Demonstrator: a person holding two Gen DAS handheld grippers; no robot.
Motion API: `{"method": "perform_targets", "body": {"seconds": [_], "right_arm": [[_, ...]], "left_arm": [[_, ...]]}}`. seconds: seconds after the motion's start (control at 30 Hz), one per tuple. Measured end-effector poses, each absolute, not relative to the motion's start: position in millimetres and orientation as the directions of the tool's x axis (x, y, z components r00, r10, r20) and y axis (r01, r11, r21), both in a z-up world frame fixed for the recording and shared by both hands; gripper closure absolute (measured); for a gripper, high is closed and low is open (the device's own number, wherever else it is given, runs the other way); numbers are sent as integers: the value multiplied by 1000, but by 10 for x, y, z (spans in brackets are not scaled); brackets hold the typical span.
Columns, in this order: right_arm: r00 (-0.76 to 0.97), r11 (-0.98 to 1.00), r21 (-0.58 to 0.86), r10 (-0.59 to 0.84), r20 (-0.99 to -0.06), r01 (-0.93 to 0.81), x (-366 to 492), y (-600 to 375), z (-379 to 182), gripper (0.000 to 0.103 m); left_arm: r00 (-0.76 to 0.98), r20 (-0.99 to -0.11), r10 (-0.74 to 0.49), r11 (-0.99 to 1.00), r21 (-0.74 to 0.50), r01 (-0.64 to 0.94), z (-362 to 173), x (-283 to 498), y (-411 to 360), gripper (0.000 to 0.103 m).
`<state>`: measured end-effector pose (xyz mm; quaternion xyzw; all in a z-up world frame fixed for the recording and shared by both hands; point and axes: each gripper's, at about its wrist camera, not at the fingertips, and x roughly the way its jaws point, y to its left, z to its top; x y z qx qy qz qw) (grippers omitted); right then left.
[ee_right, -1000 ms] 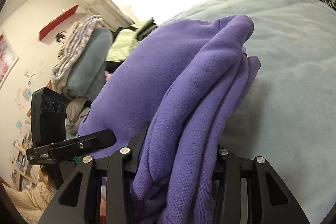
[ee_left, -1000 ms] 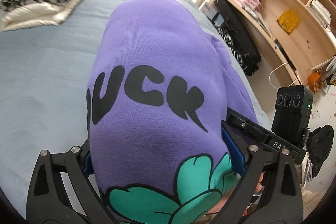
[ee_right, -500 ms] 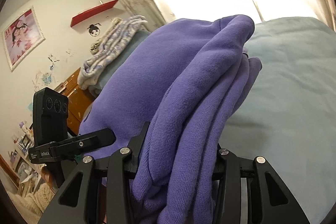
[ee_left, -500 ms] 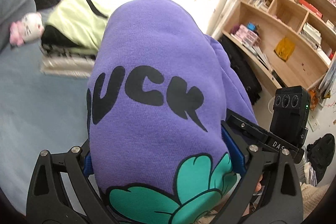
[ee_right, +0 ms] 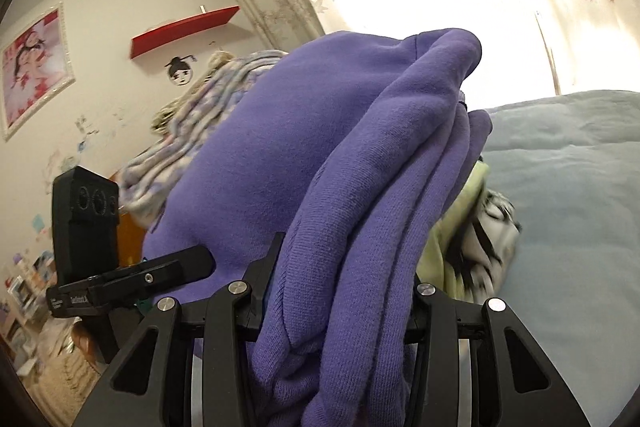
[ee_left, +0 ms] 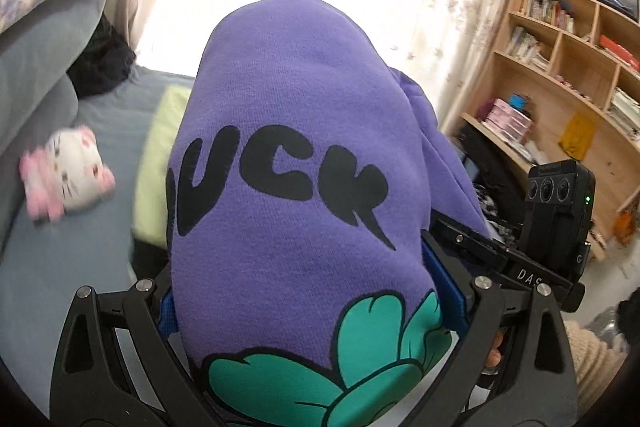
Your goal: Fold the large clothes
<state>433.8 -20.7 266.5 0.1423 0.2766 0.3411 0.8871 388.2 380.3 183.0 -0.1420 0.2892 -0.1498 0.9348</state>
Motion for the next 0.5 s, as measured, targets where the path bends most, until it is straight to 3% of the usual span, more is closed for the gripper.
{"method": "perform_targets", "body": {"seconds": [0.1, 0.27, 0.43, 0.5], "right_arm": [[632, 745, 453, 661, -405, -489, 5135, 168, 2286, 62], [607, 789, 474, 608, -512, -391, 6287, 710, 1324, 62], [596, 782, 471, 620, -510, -409, 6391, 754, 947, 56], [558, 779, 470, 626, -545, -415, 6409, 744, 963, 47]], "left_arm": [[788, -501, -358, 914, -361, 185, 1627, 4471, 4153, 7], [718, -595, -361, 906, -407, 119, 880, 5361, 4548, 7], [738, -566, -367, 912, -373, 168, 643, 5495, 4638, 2], [728, -569, -381, 907, -381, 178, 607, 5429, 4632, 2]]}}
